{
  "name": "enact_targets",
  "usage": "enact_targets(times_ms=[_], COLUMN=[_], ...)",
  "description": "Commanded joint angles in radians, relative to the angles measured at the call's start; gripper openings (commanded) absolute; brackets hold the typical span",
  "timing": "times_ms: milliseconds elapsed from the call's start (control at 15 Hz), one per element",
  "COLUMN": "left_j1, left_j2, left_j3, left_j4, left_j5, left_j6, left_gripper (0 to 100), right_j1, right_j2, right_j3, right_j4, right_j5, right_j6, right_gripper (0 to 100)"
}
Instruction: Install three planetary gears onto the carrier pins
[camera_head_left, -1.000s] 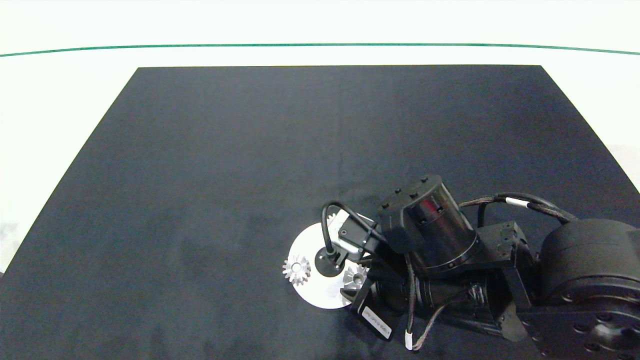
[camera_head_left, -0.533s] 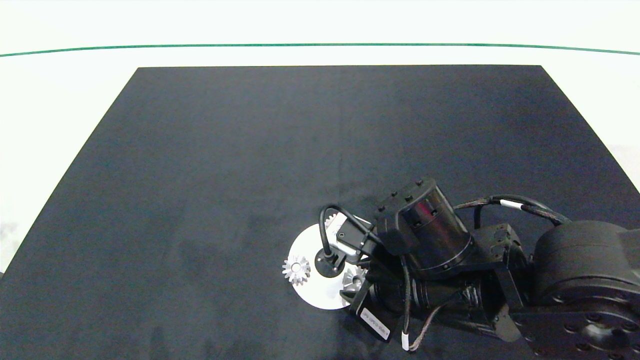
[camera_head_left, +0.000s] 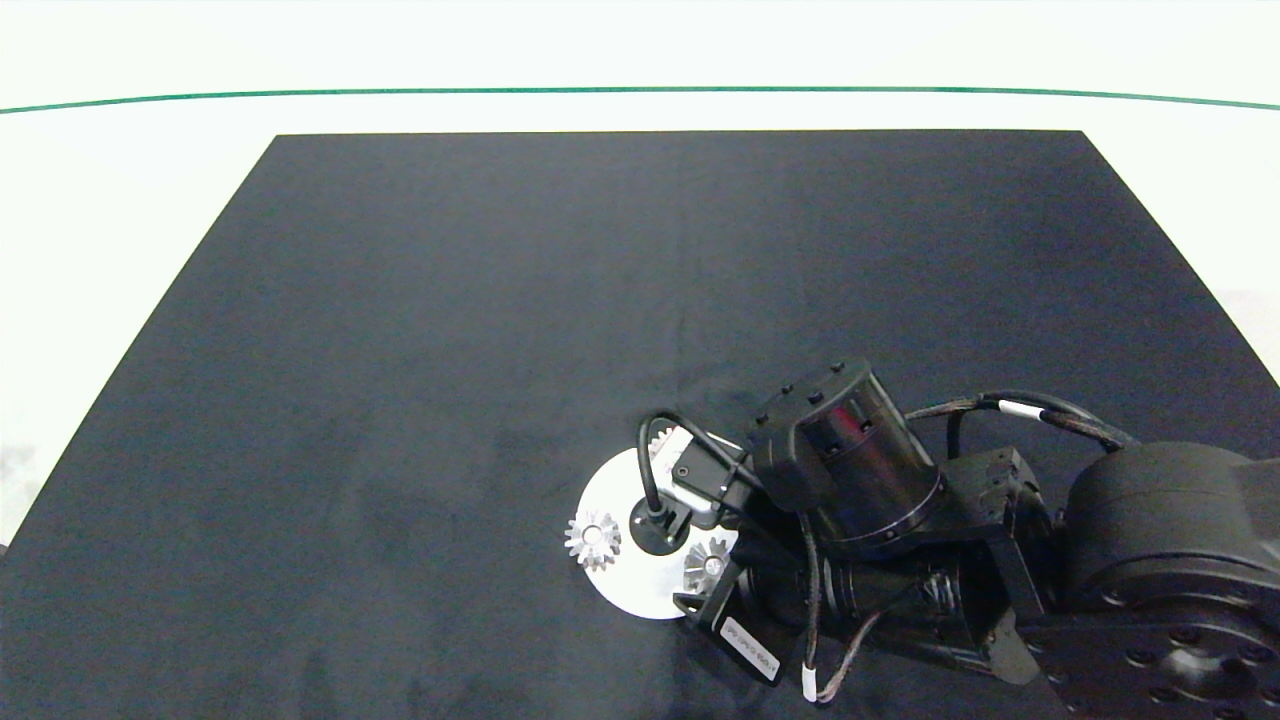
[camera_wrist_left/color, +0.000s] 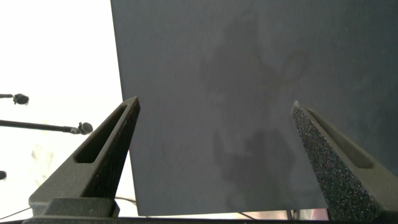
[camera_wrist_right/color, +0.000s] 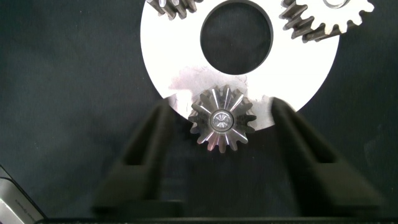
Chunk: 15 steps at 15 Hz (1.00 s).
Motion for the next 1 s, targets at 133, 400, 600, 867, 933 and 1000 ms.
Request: enact_targets(times_ms=[133, 400, 600, 867, 933, 1000], left_j1=[0.002, 0.002, 0.002, 0.012, 0.014, 0.014], left_j2=[-0.002, -0.006, -0.023, -0.094, -0.108, -0.123], left_j3=[0.005, 0.011, 0.017, 0.031, 0.04, 0.048], left_j4=[0.003, 0.003, 0.003, 0.071, 0.075, 0.075], left_j5=[0.001, 0.001, 0.001, 0.001, -0.002, 0.0], left_j6=[0.0, -0.001, -0.028, -0.038, -0.06, -0.09], left_gripper=[100, 100, 100, 100, 100, 100], right_j1=[0.0, -0.09, -0.247, -0.412, -0.445, -0.463], right_j2=[-0.071, -0.368, -0.646, -0.96, -1.026, -1.083], right_j3=[-0.006, 0.051, 0.209, 0.336, 0.37, 0.409], right_j4=[0.001, 0.015, 0.022, 0.125, 0.148, 0.163], right_j5=[-0.017, -0.075, -0.077, -0.075, -0.075, -0.075], right_j6=[-0.004, 0.018, 0.03, 0.032, 0.033, 0.033], right_gripper=[100, 100, 100, 100, 100, 100])
